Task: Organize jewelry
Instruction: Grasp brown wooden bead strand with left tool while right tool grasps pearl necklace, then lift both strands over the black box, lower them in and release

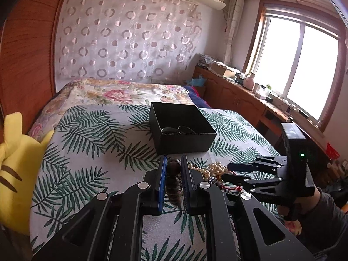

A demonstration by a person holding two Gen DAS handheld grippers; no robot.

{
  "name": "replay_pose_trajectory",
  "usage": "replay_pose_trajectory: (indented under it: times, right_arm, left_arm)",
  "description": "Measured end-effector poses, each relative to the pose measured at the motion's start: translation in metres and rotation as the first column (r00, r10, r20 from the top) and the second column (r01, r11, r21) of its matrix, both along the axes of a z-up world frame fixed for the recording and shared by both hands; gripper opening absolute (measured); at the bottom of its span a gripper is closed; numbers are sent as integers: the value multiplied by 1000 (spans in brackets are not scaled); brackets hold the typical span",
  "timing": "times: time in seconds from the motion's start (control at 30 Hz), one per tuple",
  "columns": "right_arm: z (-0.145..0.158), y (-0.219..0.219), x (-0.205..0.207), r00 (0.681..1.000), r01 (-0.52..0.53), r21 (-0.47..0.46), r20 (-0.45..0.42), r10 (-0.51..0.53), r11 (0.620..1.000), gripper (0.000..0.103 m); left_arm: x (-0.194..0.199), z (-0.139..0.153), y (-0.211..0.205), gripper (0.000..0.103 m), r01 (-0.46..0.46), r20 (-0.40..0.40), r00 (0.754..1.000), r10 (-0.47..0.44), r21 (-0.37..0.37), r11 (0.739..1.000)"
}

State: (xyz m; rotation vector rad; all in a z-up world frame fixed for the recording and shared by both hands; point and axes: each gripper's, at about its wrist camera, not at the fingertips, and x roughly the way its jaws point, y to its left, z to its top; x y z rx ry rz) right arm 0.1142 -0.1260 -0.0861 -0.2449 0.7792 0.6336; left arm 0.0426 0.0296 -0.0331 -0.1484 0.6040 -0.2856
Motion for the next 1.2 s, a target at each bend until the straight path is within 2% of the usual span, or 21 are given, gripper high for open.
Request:
replay_pose_trajectory:
  times: [0.13,0.27,0.37,0.67,0.97,1.2]
  right_arm:
    - [-5,2,6,1000,-2,-33,-1,2,999,34]
    - [-4,0,5,1000,-1,-37,14,1,999,14]
    - [2,-5,5,1000,-1,-6,23,1,1000,9]
    - [34,-13,4,997,-7,52,81,3,999,9]
    - [85,-18,1,984,-17,83,179,2,996,9]
    - [113,-18,5,970,-18,73,242,0,997,9]
  left_arm:
    - [0,-1,0,12,0,-1,1000,0,1,1000]
    - [0,-2,1,12,-3,-1,1000,3,0,1000]
    - [-1,-3,2,12,-4,-3,1000,4,-1,1000]
    - [6,-5,1,12,5,8,1000,-5,0,1000]
    - [17,20,-10,12,27,59,998,-28,16,1000]
    - [31,38,-21,12,46,86,995,-49,35,998]
